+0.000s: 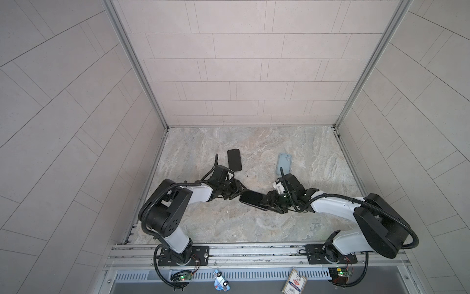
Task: Put the phone into the phone case
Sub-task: 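Lay the phone flat into the case and open the right gripper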
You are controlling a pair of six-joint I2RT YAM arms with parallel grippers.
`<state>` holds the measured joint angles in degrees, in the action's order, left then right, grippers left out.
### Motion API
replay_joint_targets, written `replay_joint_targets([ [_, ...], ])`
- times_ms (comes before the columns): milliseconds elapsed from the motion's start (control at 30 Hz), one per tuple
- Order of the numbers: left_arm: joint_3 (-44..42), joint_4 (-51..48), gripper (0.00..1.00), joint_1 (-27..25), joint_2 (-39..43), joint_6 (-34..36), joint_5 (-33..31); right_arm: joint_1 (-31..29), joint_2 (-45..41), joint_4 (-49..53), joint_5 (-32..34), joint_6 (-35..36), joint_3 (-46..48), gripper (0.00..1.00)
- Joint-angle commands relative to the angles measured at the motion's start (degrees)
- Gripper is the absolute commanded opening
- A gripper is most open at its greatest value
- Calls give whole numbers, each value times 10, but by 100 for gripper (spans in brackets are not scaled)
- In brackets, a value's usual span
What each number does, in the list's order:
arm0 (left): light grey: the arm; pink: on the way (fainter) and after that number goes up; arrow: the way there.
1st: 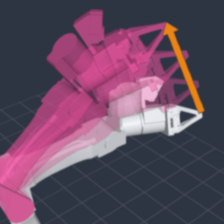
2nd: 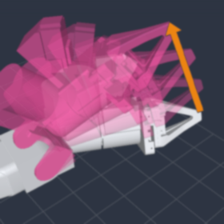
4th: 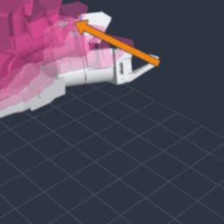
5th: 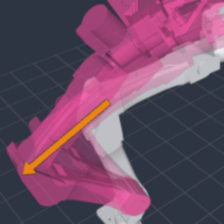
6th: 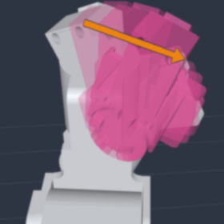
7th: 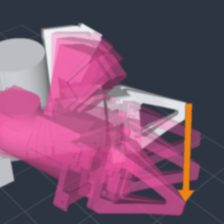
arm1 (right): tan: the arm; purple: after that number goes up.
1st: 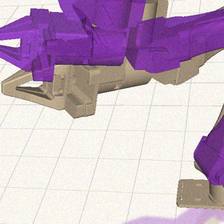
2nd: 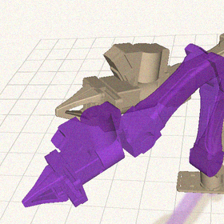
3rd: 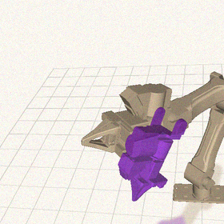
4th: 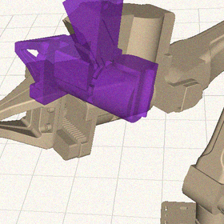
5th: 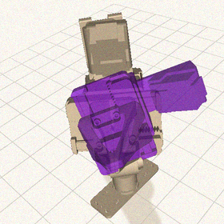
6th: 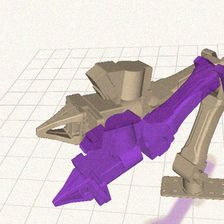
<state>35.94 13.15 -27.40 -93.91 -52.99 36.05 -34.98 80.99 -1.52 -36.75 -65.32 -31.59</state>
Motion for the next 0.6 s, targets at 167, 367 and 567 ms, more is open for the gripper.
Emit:
replay_joint_targets([
  [167,-16,29,49,-3,0,-14,20,-6,13,27,22,20,-32,60],
  [367,-23,49,49,-3,-8,-19,23,-17,33,49,39,31,-63,60],
  [567,-29,70,50,-2,-17,-29,28,-31,60,48,41,30,-86,60],
])
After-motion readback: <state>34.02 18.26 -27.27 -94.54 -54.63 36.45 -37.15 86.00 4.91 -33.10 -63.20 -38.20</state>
